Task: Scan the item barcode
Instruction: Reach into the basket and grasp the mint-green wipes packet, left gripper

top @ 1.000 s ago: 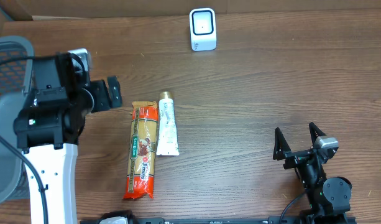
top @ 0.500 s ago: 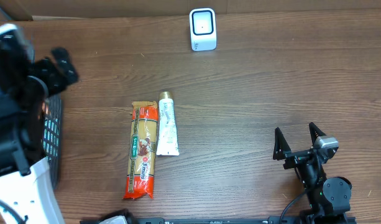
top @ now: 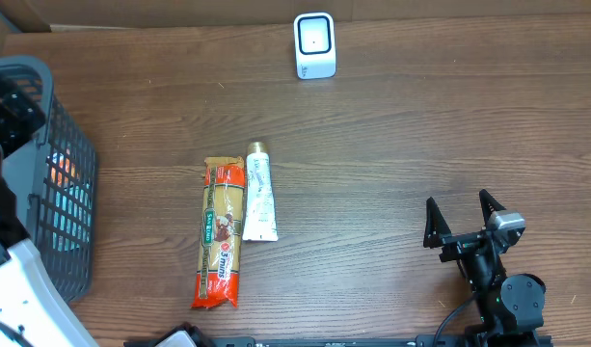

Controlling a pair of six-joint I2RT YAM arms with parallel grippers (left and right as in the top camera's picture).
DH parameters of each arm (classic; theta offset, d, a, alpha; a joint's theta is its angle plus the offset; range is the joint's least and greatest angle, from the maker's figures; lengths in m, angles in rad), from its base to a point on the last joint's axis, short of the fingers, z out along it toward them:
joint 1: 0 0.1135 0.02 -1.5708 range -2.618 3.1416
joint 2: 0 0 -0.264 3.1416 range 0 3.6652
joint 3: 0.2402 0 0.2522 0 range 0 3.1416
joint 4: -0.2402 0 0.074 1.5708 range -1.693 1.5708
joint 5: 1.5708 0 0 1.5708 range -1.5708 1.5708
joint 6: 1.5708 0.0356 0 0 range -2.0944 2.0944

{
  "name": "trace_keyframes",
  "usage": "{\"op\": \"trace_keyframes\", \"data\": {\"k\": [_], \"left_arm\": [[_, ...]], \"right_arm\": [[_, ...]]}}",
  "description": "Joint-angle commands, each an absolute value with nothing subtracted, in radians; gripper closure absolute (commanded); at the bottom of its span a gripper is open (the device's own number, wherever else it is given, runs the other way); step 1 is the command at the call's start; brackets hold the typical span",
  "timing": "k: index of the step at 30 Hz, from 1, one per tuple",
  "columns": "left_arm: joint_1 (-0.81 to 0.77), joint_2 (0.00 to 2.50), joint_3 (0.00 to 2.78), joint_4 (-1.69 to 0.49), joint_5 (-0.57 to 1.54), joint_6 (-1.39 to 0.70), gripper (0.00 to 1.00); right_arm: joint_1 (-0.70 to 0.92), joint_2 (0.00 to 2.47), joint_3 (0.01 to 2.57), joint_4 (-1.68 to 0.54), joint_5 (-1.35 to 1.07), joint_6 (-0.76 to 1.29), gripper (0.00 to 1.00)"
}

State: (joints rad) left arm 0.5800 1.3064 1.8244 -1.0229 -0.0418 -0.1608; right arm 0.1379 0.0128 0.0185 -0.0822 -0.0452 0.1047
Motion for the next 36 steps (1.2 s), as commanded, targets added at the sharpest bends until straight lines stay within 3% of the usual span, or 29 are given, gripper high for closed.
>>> {"op": "trace_keyframes", "data": {"k": [1,20,27,32,36], "left_arm": [[0.630,1.379,1.842,-1.036,-0.062,-0.138,0.02],[0.643,1.449,1.842,-1.035,-0.139,-0.129,0.03],[0.672,1.452,1.842,-1.017,-0.297,-0.081,0.00],[0.777,1.515,1.840,-1.020,-0.031,-0.010,0.00],[0.819,1.601,1.840,-1.072,0.071,0.062,0.07]], "right_arm": [[0.134,0.003,0.008,-0.079,-0.046,0.109,0.00],[0.134,0.003,0.008,-0.079,-0.046,0.108,0.00],[0.134,0.003,0.008,-0.079,-0.046,0.109,0.00],[0.134,0.003,0.008,-0.079,-0.046,0.108,0.00],[0.134,0.003,0.008,-0.079,-0.046,0.109,0.00]]}}
